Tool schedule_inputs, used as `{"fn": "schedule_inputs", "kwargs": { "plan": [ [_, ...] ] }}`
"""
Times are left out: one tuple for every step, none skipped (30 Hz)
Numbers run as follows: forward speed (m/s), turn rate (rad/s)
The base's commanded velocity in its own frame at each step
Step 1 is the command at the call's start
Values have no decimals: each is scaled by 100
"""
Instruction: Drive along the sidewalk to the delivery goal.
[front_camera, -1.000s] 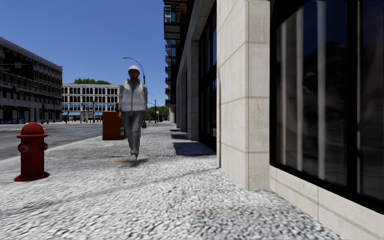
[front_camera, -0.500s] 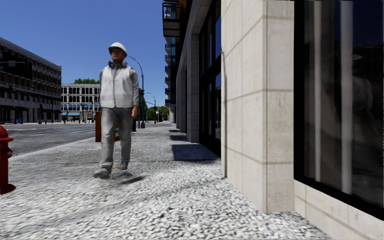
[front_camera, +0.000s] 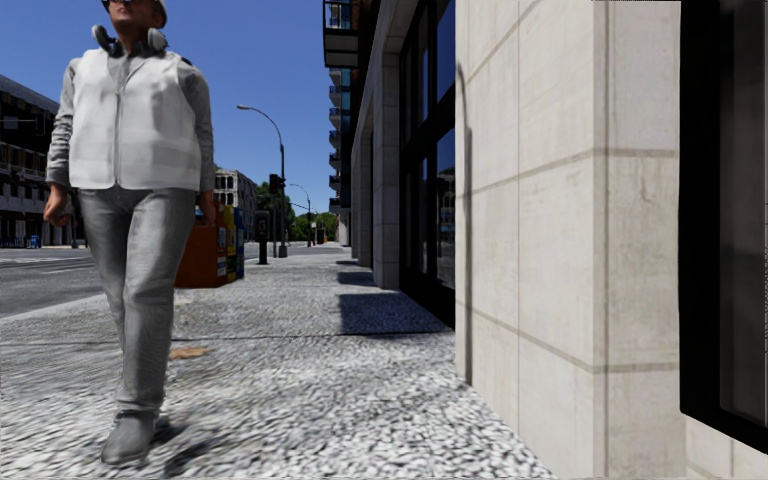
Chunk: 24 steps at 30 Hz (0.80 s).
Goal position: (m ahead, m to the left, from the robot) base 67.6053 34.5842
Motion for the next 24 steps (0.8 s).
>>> {"fn": "schedule_inputs", "kwargs": {
  "plan": [
    [107,0],
    [107,0],
    [107,0],
    [107,0],
    [107,0],
    [107,0],
    [107,0],
    [107,0],
    [107,0],
    [107,0],
    [107,0],
    [107,0],
    [107,0],
    [107,0],
    [107,0],
    [107,0],
    [107,0],
    [107,0],
    [107,0],
    [107,0],
    [107,0],
    [107,0],
    [107,0],
    [107,0]
  ]
}}
